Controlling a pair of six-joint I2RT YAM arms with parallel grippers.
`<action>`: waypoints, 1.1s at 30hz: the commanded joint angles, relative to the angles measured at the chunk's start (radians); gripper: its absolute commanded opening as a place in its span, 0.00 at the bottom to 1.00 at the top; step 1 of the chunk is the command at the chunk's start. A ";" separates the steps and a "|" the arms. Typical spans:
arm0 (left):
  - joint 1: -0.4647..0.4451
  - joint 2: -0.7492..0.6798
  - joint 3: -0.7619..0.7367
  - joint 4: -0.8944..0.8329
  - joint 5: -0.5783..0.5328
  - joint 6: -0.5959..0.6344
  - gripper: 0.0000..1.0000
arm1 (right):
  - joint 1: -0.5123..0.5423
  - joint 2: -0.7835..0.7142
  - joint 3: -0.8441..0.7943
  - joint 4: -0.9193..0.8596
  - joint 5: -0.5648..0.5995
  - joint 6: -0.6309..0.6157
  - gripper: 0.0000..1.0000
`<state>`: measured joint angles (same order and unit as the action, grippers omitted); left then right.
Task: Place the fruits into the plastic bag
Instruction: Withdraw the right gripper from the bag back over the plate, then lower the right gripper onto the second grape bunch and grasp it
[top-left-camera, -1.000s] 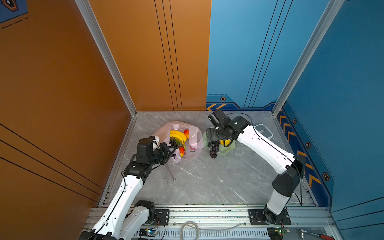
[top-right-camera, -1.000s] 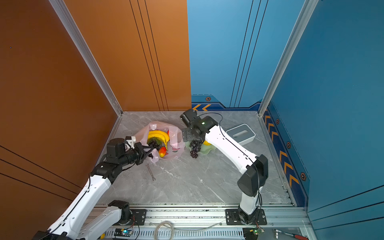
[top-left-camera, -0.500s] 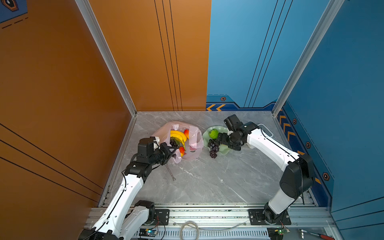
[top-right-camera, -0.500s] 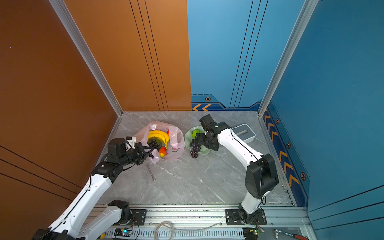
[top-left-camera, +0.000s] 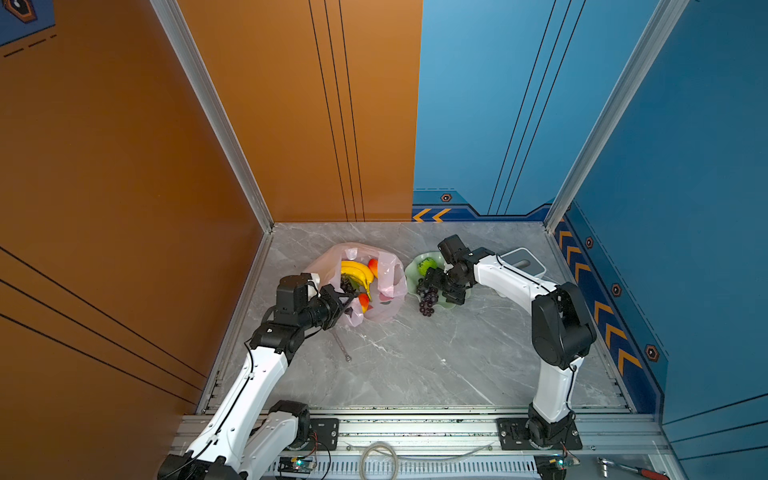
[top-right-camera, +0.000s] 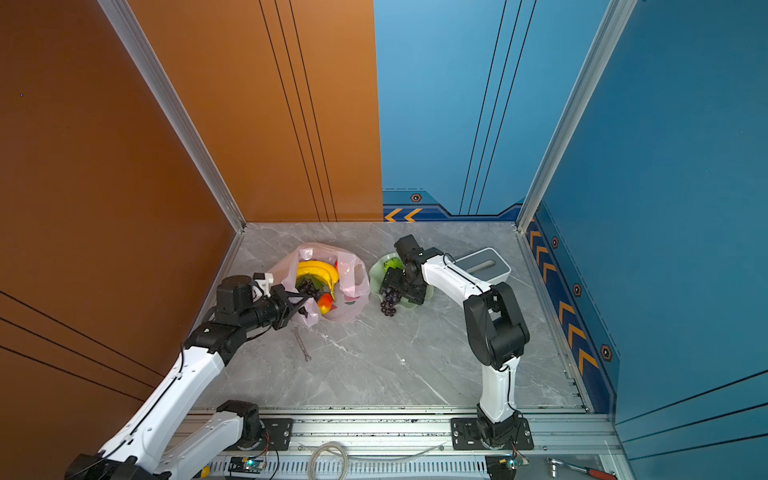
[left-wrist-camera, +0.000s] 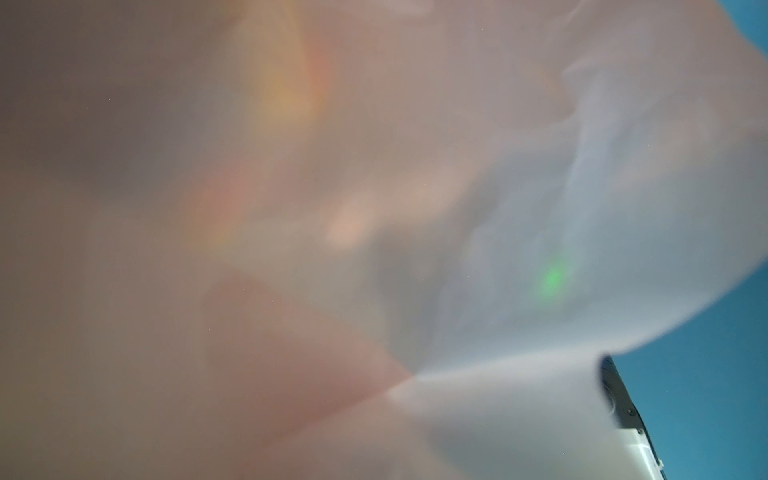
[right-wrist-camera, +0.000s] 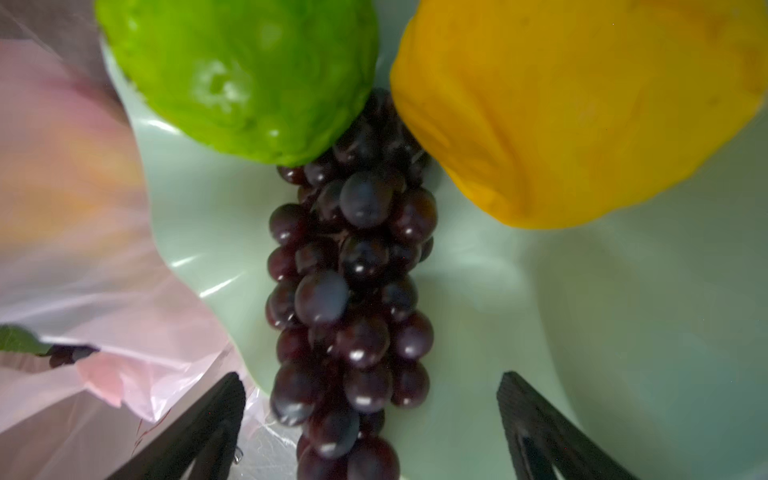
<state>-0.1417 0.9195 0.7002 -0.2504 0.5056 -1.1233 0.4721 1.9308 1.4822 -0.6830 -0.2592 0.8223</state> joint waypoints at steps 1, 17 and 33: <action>0.011 0.002 -0.002 0.011 0.022 0.015 0.00 | -0.009 0.046 0.035 0.028 0.002 0.024 0.93; 0.014 0.018 -0.005 0.020 0.026 0.016 0.00 | -0.003 0.211 0.159 0.040 0.008 0.031 0.87; 0.017 0.022 -0.001 0.019 0.024 0.018 0.00 | -0.018 0.185 0.114 0.106 -0.014 0.047 0.43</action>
<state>-0.1352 0.9382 0.7002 -0.2424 0.5137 -1.1229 0.4622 2.1319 1.6211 -0.6083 -0.2642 0.8650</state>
